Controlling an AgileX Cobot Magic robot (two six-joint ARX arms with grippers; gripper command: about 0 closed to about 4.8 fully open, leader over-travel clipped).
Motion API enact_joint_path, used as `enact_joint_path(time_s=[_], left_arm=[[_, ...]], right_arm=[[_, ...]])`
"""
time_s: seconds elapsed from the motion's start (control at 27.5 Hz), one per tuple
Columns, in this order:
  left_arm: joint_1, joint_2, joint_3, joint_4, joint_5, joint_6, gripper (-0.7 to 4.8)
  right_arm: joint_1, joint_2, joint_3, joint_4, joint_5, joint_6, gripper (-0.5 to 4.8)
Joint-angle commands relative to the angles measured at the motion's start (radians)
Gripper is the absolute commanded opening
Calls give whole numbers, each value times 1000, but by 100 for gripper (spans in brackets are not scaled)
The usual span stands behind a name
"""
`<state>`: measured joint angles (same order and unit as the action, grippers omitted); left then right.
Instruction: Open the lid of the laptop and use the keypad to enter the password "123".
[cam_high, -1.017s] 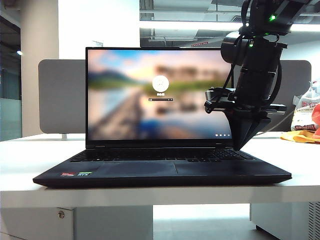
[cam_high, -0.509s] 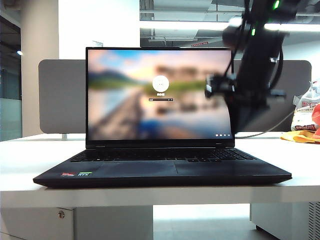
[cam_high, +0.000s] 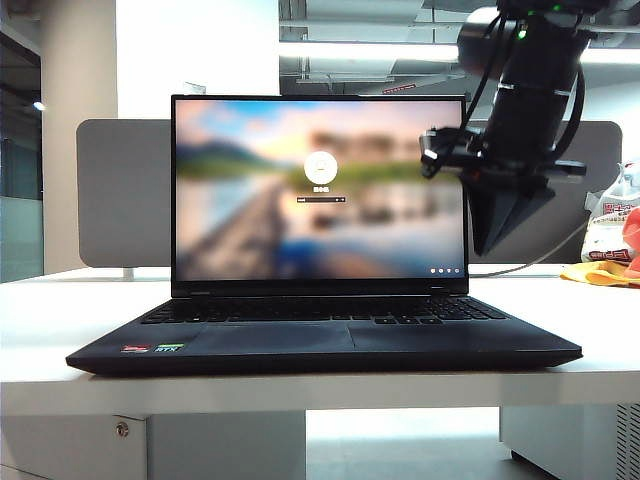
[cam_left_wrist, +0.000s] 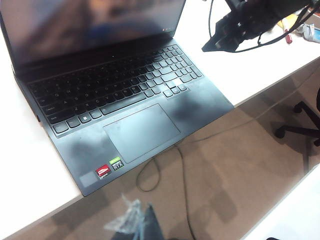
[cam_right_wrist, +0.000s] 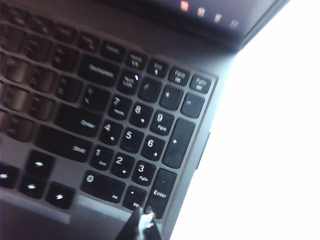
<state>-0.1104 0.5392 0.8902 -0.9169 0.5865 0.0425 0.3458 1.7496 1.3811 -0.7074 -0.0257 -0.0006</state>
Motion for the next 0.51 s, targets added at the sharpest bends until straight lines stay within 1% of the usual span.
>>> enact_joint_path(time_s=[0.04,0.18,0.29,0.36,0.4,0.51], left_arm=[[-2,-2,5,13,0,10,-4],[-2,-3,5,13,0,10,-4],[-2,-3,5,16,-9,10,-4],[-2,-5,5,30,-61,10,-4],[-2,-14,5,43,-104,10,-4],[-2,-59,5,69,-178,10,-4]], right_arm=[[0,-17,5,2,-1,0,-5],[0,-24,-22,-7,-3,0,-5],[0,-64,-60,18,-3,0,-5],[0,-111,-87,48,-3,9,-5],[0,-146,-102,64,-11,13,-5],[0,-245,-137,106,-22,32,-5]])
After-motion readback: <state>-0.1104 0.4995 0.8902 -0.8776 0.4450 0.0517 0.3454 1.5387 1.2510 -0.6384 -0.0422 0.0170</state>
